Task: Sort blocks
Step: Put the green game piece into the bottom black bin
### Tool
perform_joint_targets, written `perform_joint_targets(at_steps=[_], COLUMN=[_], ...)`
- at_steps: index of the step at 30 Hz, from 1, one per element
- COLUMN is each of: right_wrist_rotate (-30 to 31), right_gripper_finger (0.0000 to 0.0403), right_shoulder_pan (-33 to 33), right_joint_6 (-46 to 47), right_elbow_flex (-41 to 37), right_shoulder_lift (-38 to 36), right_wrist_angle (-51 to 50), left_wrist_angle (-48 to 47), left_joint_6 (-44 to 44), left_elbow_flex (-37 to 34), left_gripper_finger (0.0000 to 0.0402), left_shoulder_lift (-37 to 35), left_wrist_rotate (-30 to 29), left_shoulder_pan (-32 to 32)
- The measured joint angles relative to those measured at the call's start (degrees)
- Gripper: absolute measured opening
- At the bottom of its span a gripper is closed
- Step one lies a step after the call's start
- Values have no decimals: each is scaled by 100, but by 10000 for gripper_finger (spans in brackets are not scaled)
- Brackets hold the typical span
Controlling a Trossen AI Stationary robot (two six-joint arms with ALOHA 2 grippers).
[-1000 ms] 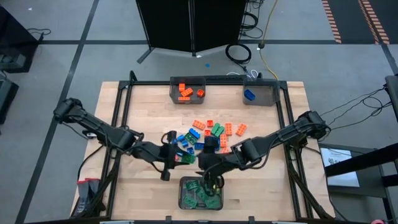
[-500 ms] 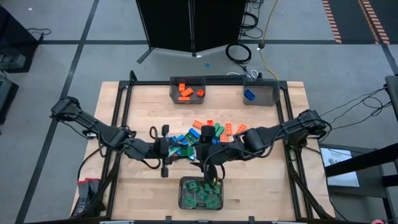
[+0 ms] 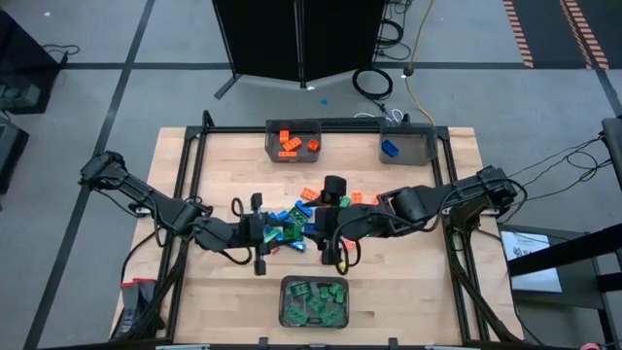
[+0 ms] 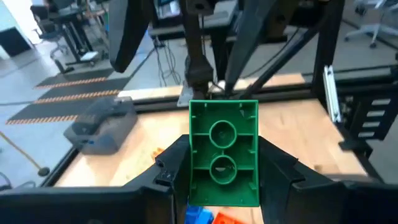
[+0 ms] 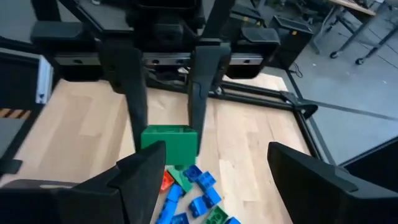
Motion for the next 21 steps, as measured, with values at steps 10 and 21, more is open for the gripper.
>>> perform_joint_targets(at_steps=[10,21], right_wrist_rotate=[-602,-574], right_gripper_finger=[277,277], right_shoulder_pan=[2,-175], right_joint_6=[-17,-17], right_elbow_flex=[-6,-6], right_shoulder_lift=[82,89], right_wrist_angle=[246,289], left_wrist_angle=[105,122], left_joint_6=[153,156], left_elbow_flex=[0,0], left_gripper_finger=[124,124], left_shoulder_lift=[-2,-2], left_wrist_rotate=[-109,-110], left_shoulder_pan=[114,146])
